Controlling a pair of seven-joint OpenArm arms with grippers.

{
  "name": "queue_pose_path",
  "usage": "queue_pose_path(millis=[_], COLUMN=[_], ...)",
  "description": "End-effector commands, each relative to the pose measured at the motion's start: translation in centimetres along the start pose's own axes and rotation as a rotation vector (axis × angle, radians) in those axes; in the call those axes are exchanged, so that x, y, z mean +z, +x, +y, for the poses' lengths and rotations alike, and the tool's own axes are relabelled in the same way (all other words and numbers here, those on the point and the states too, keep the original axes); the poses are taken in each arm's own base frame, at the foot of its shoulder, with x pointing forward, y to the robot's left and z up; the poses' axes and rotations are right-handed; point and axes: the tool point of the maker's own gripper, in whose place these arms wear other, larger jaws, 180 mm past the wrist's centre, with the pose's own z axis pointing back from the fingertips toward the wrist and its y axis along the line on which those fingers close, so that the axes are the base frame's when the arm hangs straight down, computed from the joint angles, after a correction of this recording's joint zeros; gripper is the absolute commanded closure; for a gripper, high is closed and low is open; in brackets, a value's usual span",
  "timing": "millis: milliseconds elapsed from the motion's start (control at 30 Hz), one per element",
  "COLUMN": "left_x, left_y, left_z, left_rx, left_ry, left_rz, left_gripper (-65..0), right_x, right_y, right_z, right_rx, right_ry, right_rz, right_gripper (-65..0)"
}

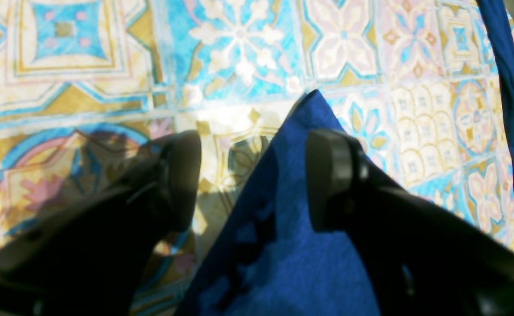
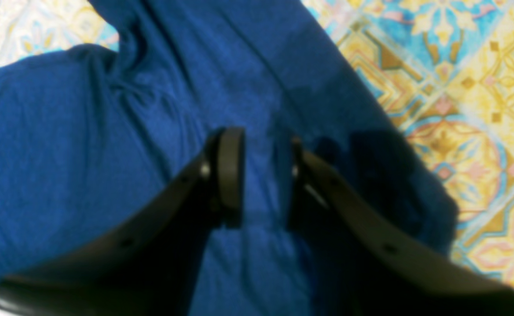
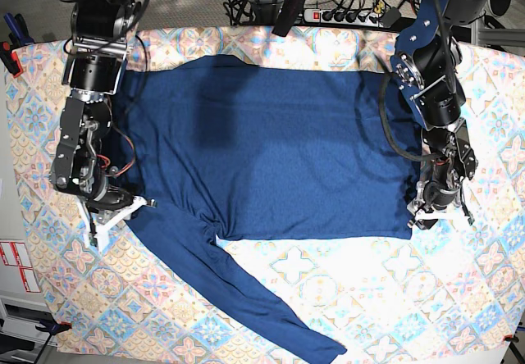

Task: Fold the T-shirt properly
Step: 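Lower both grippers and grasp the shirt's side edge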

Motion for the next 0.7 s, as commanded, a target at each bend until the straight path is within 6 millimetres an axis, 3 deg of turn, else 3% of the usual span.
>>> queue_pose_path(millis=[0,267,367,667], left_x=[0.0,-0.2,0.0,0.0], left_y=[2.6,1.3,-0.2,-3.7], left_z=[-1.0,-1.7,-0.9,-2.2], left_rx=[-0.003,0.003,0.001,0.021], left_ry=[-0.024,-0.034,-0.022,-0.041], left_rz=[-0.055,-0.035,-0.011,0.042], left_gripper=[-36.6,-36.7,-36.7,-36.3], right_x=[0.8,1.5,1.7,1.8], right_y=[2.3,2.4,2.5,2.4], right_z=[-0.8,-0.6,-0.6,-0.7], right_rx=[0.007,0.023,0.026,0.028], right_ry=[-0.02,-0.021,-0.022,-0.023], right_rz=[-0.062,-0.083,-0.09,-0.09], right_gripper=[-13.2,-13.2,-13.2,-13.2])
